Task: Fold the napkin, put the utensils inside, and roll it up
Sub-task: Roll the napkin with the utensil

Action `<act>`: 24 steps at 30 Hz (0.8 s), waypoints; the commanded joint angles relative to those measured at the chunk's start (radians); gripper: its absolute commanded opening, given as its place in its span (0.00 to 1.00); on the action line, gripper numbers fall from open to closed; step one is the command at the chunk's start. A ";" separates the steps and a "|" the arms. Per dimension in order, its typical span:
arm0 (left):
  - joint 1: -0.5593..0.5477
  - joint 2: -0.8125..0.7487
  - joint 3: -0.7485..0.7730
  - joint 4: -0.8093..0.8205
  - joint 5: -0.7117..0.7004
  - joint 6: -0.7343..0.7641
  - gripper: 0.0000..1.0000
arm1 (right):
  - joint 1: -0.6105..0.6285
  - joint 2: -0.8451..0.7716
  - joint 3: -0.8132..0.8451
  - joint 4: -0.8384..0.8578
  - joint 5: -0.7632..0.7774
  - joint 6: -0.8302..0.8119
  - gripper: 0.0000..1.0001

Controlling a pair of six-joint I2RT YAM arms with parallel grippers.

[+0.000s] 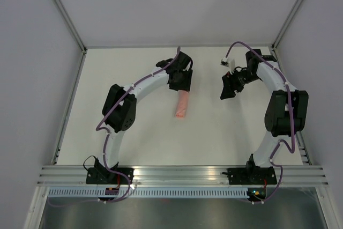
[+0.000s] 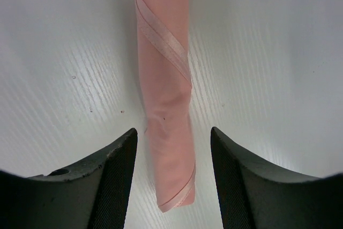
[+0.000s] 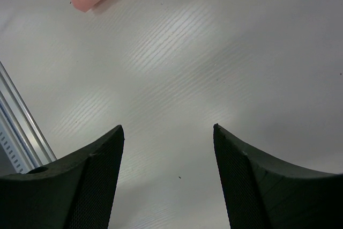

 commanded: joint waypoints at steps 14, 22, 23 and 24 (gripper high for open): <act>0.054 -0.764 -0.610 0.286 0.122 0.123 0.64 | -0.113 -0.308 -0.174 0.247 0.033 0.315 0.75; 0.055 -1.076 -0.874 0.368 0.141 0.123 0.66 | -0.179 -0.475 -0.297 0.341 0.122 0.427 0.75; 0.057 -1.098 -0.900 0.372 0.142 0.123 0.67 | -0.182 -0.513 -0.311 0.354 0.153 0.442 0.75; 0.058 -1.115 -0.908 0.372 0.141 0.126 0.68 | -0.184 -0.530 -0.341 0.373 0.167 0.457 0.75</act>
